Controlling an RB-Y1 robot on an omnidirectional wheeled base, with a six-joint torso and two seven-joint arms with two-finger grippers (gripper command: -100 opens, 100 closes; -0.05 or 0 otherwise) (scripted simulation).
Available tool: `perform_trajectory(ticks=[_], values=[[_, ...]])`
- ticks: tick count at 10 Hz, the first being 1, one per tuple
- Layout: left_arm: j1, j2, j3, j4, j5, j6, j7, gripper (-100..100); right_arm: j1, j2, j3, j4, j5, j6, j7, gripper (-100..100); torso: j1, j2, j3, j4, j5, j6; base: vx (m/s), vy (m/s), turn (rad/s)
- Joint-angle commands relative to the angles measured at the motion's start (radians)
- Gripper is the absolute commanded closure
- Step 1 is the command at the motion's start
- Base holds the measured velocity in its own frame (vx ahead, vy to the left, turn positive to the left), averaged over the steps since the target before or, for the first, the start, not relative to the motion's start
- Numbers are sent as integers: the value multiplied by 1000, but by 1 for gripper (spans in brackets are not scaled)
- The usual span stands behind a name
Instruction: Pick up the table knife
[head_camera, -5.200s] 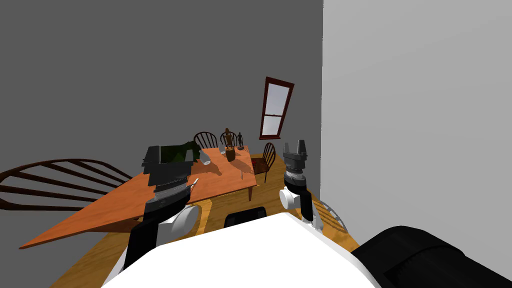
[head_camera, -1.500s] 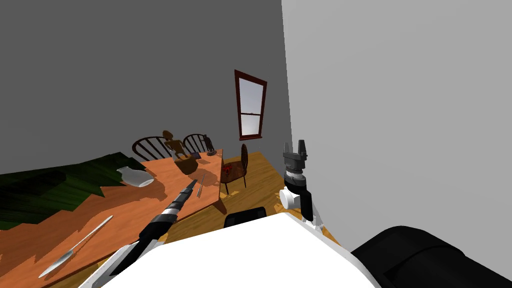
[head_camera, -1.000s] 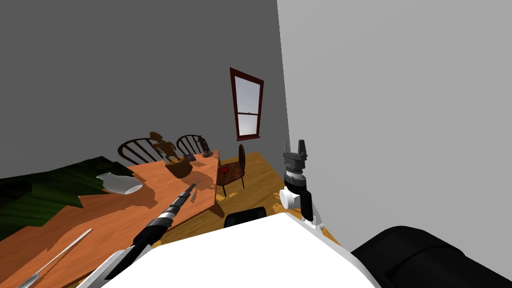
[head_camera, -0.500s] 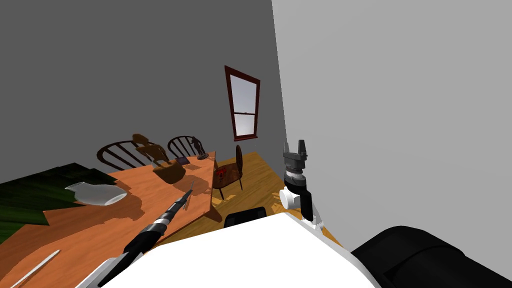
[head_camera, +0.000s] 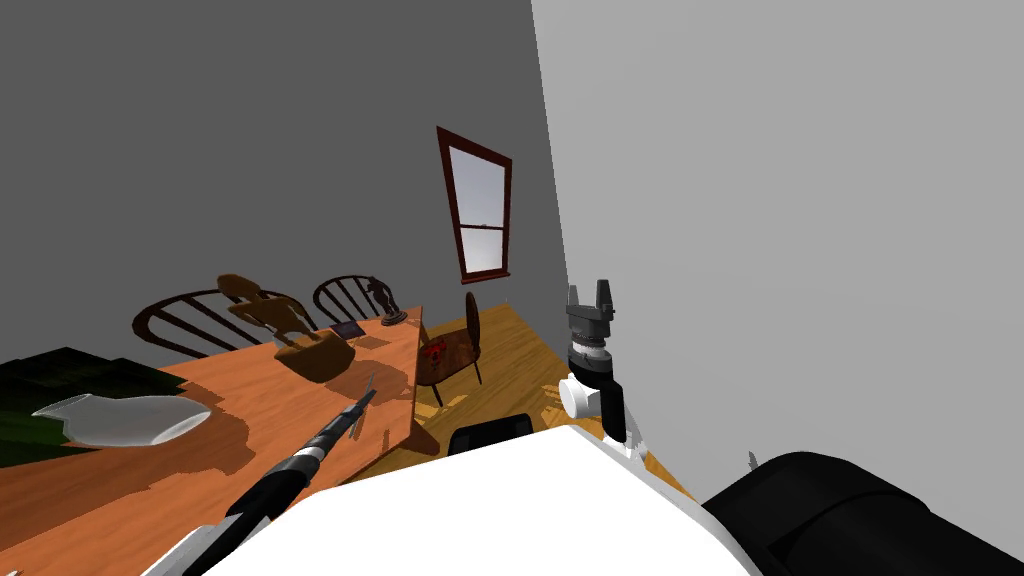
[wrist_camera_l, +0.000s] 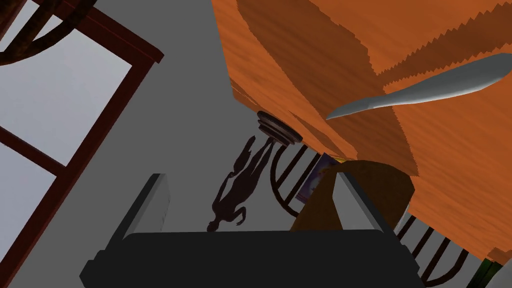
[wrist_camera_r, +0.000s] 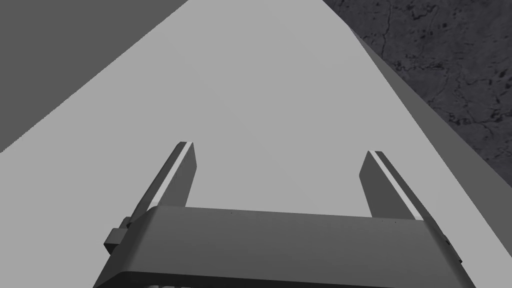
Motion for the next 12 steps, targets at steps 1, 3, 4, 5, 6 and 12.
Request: perform_trajectory(ticks=[1,3,4,5,6,12], values=[[-11,6,-2,46,-14,20,-14,-100,0,0,0,0,0,0,0,0,0,0,0,0,0,0,51,13,-53],[-24,16,-3,94,-36,40,-32,-100,0,0,0,0,0,0,0,0,0,1,0,0,0,0,36,1,-67],[-37,26,-5,138,-57,61,-50,-100,0,0,0,0,0,0,0,0,0,2,1,0,0,-1,39,9,-111],[-49,35,-7,173,-77,81,-67,-100,0,0,0,0,0,0,0,0,0,1,1,0,0,0,62,17,-188],[-49,35,-7,181,-77,81,-67,-100,0,0,0,0,0,0,0,0,1,0,0,0,0,0,51,18,-58],[-82,55,-16,290,-132,135,-114,-100,0,0,0,0,0,0,0,0,0,1,0,0,0,-1,36,12,-71]])
